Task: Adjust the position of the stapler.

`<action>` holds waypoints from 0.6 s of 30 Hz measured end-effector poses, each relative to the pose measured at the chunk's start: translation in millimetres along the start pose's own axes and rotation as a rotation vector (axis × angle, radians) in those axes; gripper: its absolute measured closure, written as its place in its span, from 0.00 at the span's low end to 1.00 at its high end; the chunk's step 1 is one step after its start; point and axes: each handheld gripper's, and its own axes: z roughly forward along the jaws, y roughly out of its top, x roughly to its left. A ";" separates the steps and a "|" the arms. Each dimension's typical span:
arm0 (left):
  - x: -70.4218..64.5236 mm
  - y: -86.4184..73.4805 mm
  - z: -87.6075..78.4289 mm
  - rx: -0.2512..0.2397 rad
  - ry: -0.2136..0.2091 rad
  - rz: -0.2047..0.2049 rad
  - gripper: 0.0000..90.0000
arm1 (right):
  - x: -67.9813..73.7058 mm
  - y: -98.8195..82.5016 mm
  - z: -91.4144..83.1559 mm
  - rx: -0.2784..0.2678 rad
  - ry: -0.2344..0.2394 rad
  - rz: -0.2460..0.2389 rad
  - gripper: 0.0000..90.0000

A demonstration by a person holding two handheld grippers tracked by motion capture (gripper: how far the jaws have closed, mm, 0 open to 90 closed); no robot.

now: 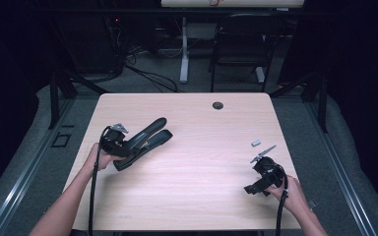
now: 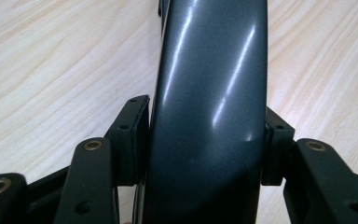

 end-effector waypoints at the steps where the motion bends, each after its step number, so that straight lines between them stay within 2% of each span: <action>1: 0.0 0.0 0.0 0.000 0.000 0.000 0.52 | 0.0 0.0 0.0 0.000 0.000 0.000 0.07; 7: -7.4 2.9 3.1 0.005 -0.023 0.024 0.52 | 0.1 0.0 0.3 -0.003 0.000 -0.001 0.07; 18: -26.0 9.8 10.7 0.017 -0.085 0.103 0.52 | 0.2 0.0 0.5 -0.001 0.002 -0.001 0.07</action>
